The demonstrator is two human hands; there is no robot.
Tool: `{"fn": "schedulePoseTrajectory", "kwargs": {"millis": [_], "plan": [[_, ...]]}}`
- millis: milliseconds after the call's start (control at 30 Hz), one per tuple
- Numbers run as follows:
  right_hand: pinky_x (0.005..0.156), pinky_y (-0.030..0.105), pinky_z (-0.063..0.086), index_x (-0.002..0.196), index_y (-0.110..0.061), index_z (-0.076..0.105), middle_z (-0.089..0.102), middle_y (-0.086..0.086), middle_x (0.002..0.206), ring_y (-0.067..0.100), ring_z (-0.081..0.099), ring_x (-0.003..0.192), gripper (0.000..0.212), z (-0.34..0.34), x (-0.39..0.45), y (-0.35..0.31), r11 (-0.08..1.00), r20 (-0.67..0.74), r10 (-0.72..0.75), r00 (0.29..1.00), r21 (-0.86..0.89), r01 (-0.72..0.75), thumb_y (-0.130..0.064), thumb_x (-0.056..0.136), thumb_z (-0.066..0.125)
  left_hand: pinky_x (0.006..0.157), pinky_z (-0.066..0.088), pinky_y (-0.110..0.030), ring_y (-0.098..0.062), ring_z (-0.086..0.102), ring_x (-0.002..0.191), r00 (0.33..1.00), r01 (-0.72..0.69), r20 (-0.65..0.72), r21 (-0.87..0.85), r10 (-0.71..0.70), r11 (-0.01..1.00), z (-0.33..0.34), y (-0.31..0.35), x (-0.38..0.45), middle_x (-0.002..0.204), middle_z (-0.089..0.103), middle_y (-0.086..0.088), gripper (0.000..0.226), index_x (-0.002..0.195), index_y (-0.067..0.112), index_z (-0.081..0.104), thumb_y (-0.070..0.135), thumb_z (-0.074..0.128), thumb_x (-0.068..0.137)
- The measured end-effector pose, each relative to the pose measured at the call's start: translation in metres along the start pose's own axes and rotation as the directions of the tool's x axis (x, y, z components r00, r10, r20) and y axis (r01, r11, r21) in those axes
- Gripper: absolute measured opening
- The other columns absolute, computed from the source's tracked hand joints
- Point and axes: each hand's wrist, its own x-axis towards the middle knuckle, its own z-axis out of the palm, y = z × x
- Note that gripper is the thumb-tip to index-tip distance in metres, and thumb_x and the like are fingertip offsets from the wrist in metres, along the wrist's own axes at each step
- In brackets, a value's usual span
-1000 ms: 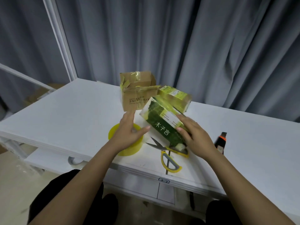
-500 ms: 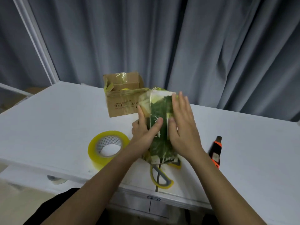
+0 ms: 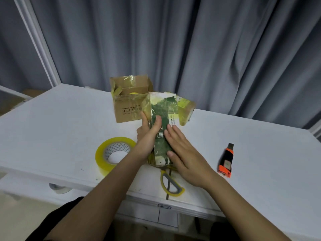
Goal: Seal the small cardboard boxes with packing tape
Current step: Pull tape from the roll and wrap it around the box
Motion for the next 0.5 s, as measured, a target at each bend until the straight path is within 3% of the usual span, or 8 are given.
{"fn": "schedulePoseTrajectory", "kwargs": {"millis": [67,133,233,333,400,500], "plan": [[0.119,0.022,0.001,0.153,-0.028,0.006,-0.003,-0.016,0.160,0.004,-0.005,0.146,0.059,0.002,0.001,-0.003,0.986,-0.154,0.109,0.982,0.143,-0.087,-0.043,0.102,0.031,0.117,0.015,-0.044,-0.019,0.016,0.145,0.998,-0.012,0.052,-0.083,0.016,0.996,0.004,0.001,-0.001,0.159,0.011,0.002,0.117,0.145,0.051,-0.005,0.094,0.047,0.050],[0.117,0.020,0.009,0.152,-0.034,-0.001,0.002,-0.023,0.158,-0.001,0.001,0.145,0.068,0.001,0.010,-0.010,0.895,-0.231,0.292,0.928,0.409,-0.180,-0.053,0.097,0.035,0.116,0.020,-0.048,-0.019,0.020,0.144,0.998,-0.043,0.043,-0.062,0.045,0.997,0.008,0.003,-0.003,0.158,0.013,0.003,0.116,0.144,0.054,-0.005,0.095,0.046,0.048],[0.112,0.030,0.030,0.149,-0.043,0.016,0.033,-0.027,0.149,-0.005,0.032,0.136,0.071,-0.002,0.018,-0.007,0.650,-0.011,0.409,0.912,0.705,-0.283,-0.063,0.089,0.046,0.113,0.026,-0.052,-0.026,0.027,0.142,0.996,-0.060,0.050,-0.159,0.068,0.986,0.003,0.006,-0.001,0.156,0.023,-0.004,0.112,0.146,0.051,0.008,0.089,0.053,0.051],[0.113,0.046,0.030,0.147,-0.041,0.028,0.042,-0.017,0.146,0.008,0.040,0.135,0.073,-0.005,0.016,0.001,0.437,0.196,0.367,0.909,0.827,-0.354,-0.063,0.083,0.056,0.111,0.028,-0.054,-0.029,0.034,0.138,0.991,-0.070,0.096,-0.204,0.092,0.977,-0.004,0.012,-0.001,0.152,0.033,-0.006,0.109,0.148,0.041,0.019,0.086,0.055,0.055],[0.110,0.044,0.034,0.147,-0.040,0.026,0.046,-0.016,0.144,0.009,0.045,0.132,0.071,-0.002,0.016,0.003,0.410,0.214,0.326,0.921,0.846,-0.342,-0.051,0.085,0.059,0.110,0.030,-0.054,-0.030,0.040,0.134,0.982,-0.035,0.176,-0.221,0.075,0.975,-0.007,0.015,-0.001,0.148,0.040,-0.007,0.102,0.149,0.033,0.023,0.084,0.052,0.065],[0.104,0.034,0.040,0.146,-0.045,0.027,0.052,-0.016,0.138,0.003,0.050,0.125,0.070,0.008,0.019,-0.002,0.480,0.102,0.404,0.909,0.822,-0.305,-0.050,0.084,0.060,0.104,0.041,-0.049,-0.024,0.056,0.120,0.980,-0.021,0.189,-0.210,0.062,0.977,-0.009,0.012,-0.004,0.133,0.057,-0.003,0.083,0.142,0.027,0.039,0.073,0.044,0.073]]}}
